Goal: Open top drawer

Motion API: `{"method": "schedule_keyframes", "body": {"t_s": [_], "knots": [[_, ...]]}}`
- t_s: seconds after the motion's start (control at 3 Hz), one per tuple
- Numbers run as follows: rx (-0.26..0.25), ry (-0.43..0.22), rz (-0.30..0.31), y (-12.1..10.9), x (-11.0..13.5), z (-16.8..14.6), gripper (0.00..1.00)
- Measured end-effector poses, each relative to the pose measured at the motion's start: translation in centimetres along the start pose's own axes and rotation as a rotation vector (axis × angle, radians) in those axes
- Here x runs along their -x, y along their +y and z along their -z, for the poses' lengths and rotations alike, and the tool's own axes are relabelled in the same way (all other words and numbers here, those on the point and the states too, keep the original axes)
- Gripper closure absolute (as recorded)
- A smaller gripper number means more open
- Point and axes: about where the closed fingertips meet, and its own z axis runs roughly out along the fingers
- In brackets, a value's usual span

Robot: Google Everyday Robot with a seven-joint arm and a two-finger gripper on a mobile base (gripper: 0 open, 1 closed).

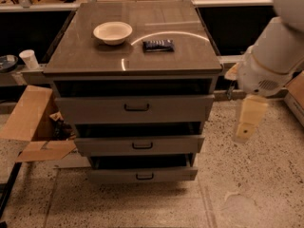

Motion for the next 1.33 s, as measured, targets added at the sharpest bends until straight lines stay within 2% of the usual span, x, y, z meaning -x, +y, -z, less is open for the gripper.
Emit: {"method": "schedule_keyframes", "body": {"t_s": [0.67, 1.0, 1.33], "knots": [[0.127, -0.033, 0.049, -0.1, 1.5, -10.6, 0.0], [0.123, -0.045, 0.055, -0.2, 1.7, -11.2, 0.0], [0.08, -0.06, 0.094, -2.3, 2.1, -12.8, 0.0]]}}
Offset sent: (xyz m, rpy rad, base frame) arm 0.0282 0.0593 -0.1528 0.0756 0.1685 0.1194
